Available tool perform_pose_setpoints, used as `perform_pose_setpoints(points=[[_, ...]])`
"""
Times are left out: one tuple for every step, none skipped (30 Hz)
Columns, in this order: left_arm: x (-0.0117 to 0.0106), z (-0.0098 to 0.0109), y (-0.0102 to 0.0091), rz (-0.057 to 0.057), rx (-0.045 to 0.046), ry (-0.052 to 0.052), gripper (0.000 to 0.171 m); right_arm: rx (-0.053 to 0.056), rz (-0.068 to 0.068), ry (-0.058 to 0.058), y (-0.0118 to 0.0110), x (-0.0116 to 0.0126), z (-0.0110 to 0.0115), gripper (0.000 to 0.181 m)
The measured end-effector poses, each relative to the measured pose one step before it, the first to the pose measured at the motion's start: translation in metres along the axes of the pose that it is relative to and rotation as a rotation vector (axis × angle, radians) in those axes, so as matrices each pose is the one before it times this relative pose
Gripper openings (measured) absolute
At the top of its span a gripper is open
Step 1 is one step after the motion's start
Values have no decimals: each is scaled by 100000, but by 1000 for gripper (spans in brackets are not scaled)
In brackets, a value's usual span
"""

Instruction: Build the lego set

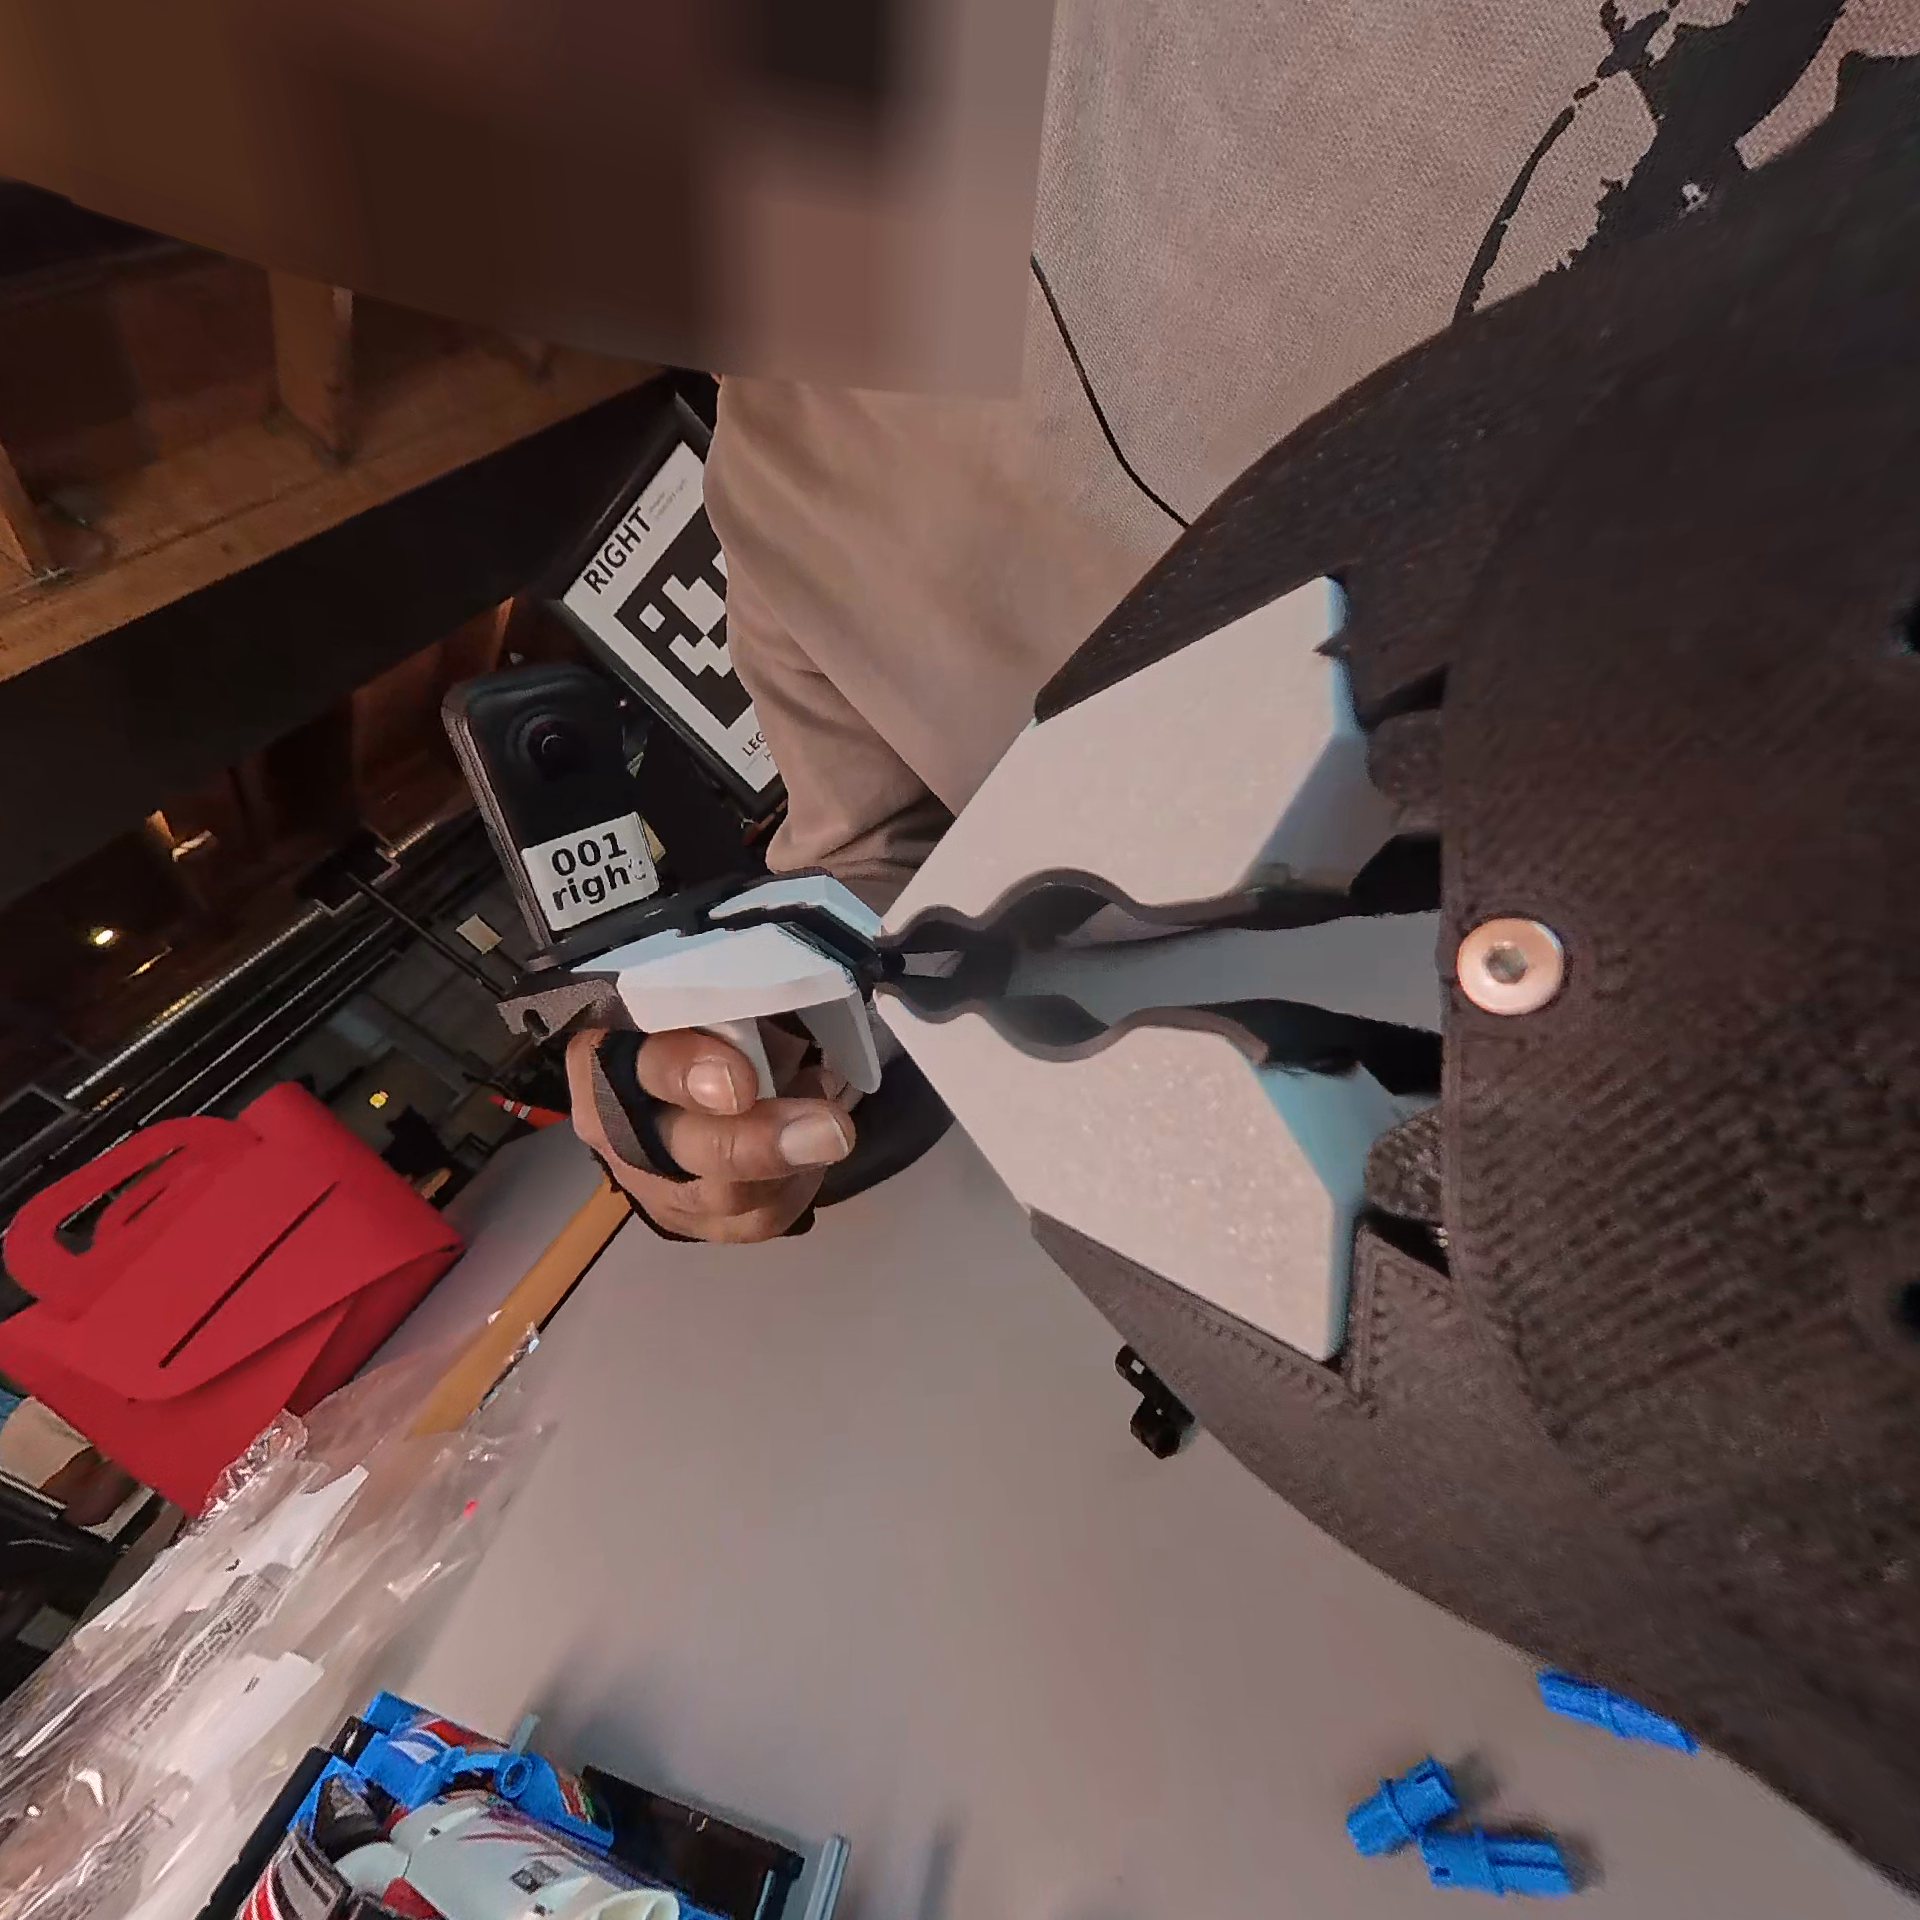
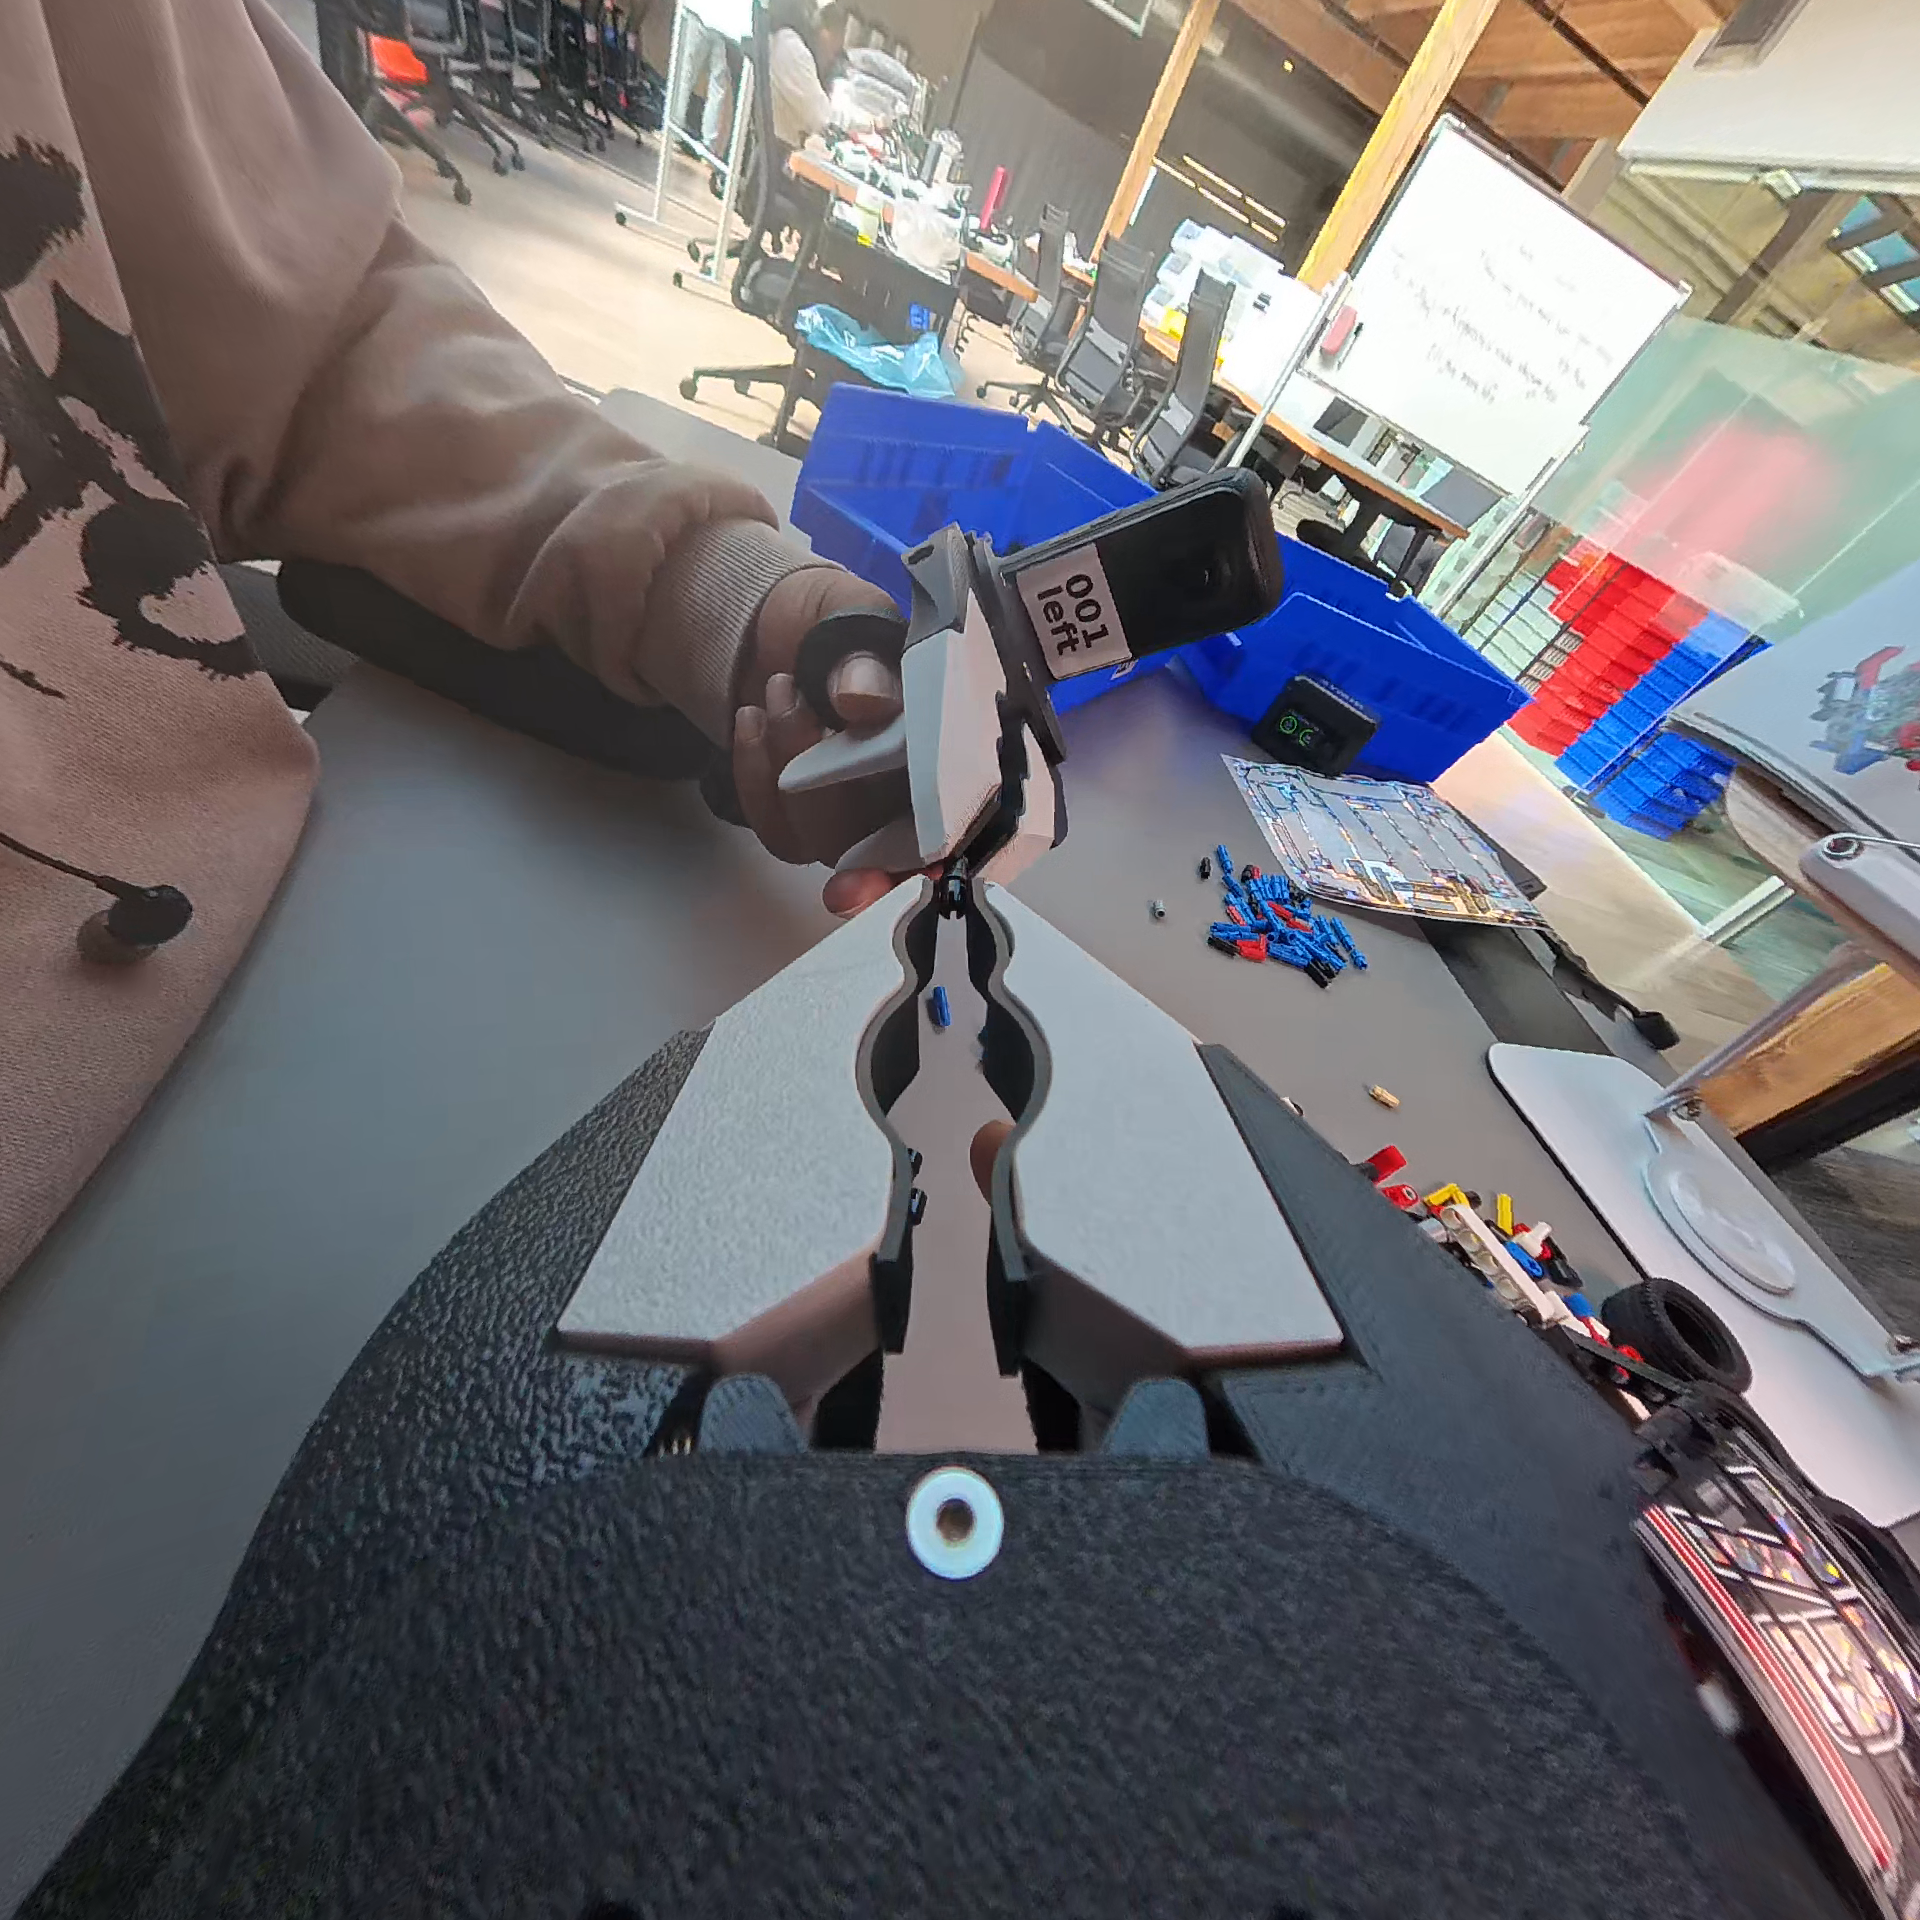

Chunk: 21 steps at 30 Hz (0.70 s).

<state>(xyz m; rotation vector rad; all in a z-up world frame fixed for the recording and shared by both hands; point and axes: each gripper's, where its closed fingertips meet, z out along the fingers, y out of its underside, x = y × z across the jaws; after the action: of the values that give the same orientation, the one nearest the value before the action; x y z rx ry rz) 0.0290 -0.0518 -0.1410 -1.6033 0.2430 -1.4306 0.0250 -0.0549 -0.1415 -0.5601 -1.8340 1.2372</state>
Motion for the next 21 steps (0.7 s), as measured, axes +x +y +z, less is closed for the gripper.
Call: perform_pose_setpoints(points=[[83,33,11,-177,74,583,2,378,303,-288,-79,-16,-25,3],[88,18,-2,-228,108,640,2,514,235,-232,-96,-32,-34,3],[103,7,-53,-262,457,694,2,598,98,-81,-117,-16,-17,3],[62,10,-30,-248,246,485,2,499,233,-97,-88,-13,-11,3],[38,20,2,-240,94,372,2,228,278,-136,-48,-11,-13,3],[60,1,-24,-328,274,543,2,226,79,-51,-47,-3,-1,3],[41,6,-18,-412,256,566,2,343,205,48,-60,3,-6,3],[50,-1,-17,-647,278,670,2,176,486,-26,-57,14,5,2],[58,6,-10,-794,163,636,2,30,1014,-371,-65,-6,-10,2],[-38,16,46,-713,-175,93,2,-439,1616,-629,-20,-4,-1,2],[-85,13,93,38,-446,-524,2,-1203,1880,-1110,92,-44,-6,2],[-157,6,27,563,-131,-1185,2,-1172,1530,-887,132,-3,-13,2],[-180,-7,25,837,-429,-1512,2,-750,942,-176,152,75,-16,2],[-235,-20,118,1529,-1136,-1997,2,-821,1048,-379,195,44,24,2],[-273,-38,143,2008,-1342,-2460,2,-1254,1259,-676,259,8,40,2],[-223,-37,115,2107,-1192,-2362,3,-1165,1227,-546,262,19,43,2],[-105,-5,143,2046,-1200,-1675,3,-722,1145,-653,200,1,45,2],[16,10,75,1414,-733,-825,3,-24,967,-887,84,-61,26,2],[16,5,9,553,-200,-345,3,313,684,-541,0,-44,12,2],[59,12,22,-55,-196,222,2,71,171,-277,-1,-22,-5,2],[94,8,-1,-488,180,900,2,244,-400,-348,-32,-77,-2,2]])
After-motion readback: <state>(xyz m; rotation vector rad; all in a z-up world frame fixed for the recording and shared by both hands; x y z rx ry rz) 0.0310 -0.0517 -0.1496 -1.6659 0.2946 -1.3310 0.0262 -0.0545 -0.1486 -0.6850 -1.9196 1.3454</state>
